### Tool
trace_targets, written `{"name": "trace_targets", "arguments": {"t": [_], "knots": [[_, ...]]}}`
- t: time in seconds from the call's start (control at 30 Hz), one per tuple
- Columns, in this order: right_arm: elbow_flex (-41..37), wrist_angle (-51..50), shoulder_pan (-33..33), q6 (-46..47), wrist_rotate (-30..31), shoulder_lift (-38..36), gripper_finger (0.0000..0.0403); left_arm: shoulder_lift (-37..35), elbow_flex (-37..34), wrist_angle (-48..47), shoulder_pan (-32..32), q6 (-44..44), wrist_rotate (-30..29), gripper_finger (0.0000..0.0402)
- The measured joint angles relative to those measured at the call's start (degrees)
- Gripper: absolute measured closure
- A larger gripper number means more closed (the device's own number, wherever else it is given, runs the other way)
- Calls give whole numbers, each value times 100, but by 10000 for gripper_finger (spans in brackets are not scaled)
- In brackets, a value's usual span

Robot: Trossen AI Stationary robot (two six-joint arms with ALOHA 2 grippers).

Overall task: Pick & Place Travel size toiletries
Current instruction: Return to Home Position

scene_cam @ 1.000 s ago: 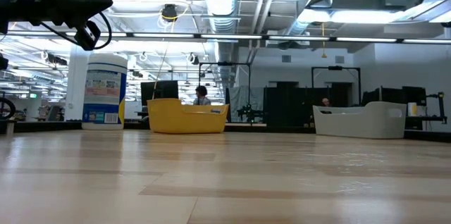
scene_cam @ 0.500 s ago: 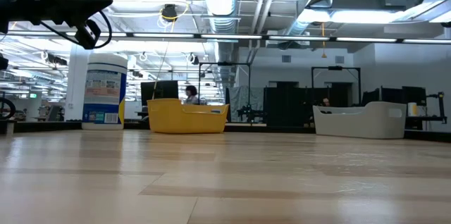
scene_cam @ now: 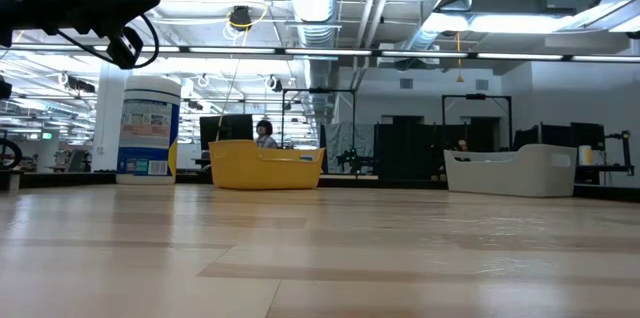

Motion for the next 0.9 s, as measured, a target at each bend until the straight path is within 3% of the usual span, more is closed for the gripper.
{"name": "trace_targets", "arguments": {"t": [0.27,0.47,0.6,0.9], "knots": [[-2981,2395,-351,-18,-272,-2044,399,0,0,-2,0,2,0,401],[-4701,3821,-349,274,-653,-3269,402,0,0,-1,-2,4,0,401],[-5467,4374,-324,44,-952,-3857,402,0,0,-2,-2,4,2,401],[-6449,4363,-287,39,-1072,-4575,403,0,0,0,0,4,4,401]]}}
